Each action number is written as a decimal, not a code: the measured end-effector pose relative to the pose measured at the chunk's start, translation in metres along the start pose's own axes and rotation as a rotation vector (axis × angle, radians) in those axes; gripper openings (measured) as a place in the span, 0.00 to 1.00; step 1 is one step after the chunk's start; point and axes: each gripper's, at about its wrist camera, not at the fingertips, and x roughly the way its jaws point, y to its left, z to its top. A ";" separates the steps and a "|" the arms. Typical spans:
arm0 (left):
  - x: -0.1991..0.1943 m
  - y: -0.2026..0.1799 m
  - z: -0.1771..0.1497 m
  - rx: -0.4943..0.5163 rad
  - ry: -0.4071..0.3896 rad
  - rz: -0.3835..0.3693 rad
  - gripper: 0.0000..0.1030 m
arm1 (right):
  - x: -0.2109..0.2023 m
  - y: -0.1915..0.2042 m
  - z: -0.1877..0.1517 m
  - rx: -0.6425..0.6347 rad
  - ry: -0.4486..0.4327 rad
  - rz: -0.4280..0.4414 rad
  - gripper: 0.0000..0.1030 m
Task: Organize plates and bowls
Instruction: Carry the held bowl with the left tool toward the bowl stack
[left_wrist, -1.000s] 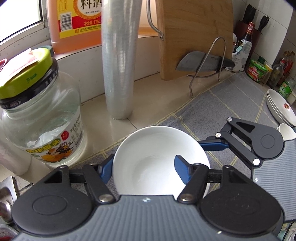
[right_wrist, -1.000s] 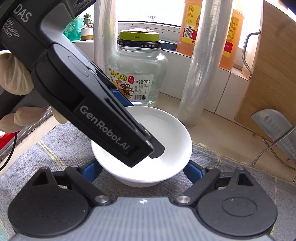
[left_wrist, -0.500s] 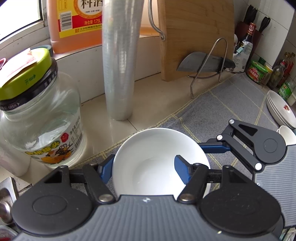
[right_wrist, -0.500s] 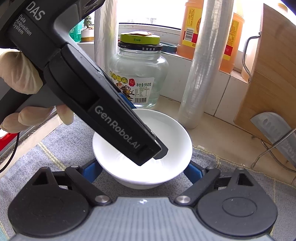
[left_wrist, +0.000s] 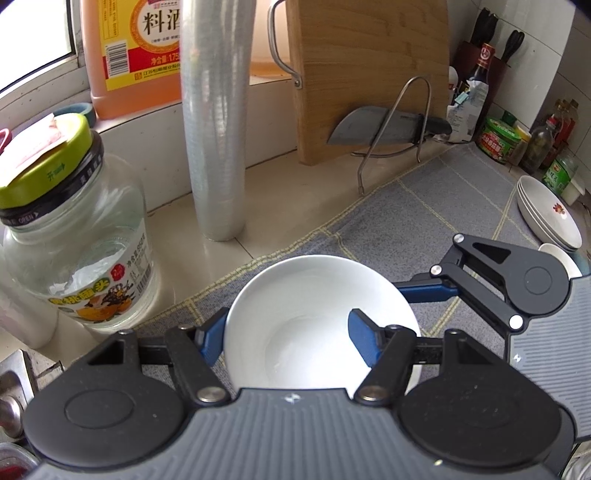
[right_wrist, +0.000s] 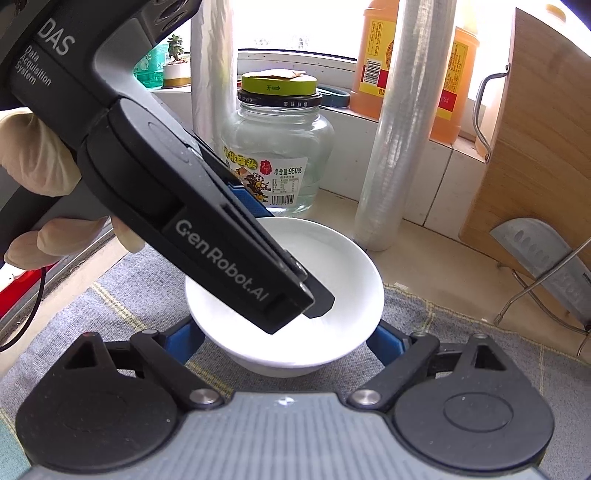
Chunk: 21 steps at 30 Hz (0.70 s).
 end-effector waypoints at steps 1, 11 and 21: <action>-0.002 -0.003 0.000 0.004 -0.001 -0.001 0.65 | -0.003 0.000 -0.001 0.001 0.000 0.000 0.93; -0.024 -0.039 -0.002 0.059 -0.013 -0.017 0.66 | -0.044 0.000 -0.012 0.022 0.001 -0.021 0.93; -0.039 -0.082 -0.002 0.125 -0.017 -0.044 0.66 | -0.088 -0.001 -0.032 0.051 -0.009 -0.061 0.93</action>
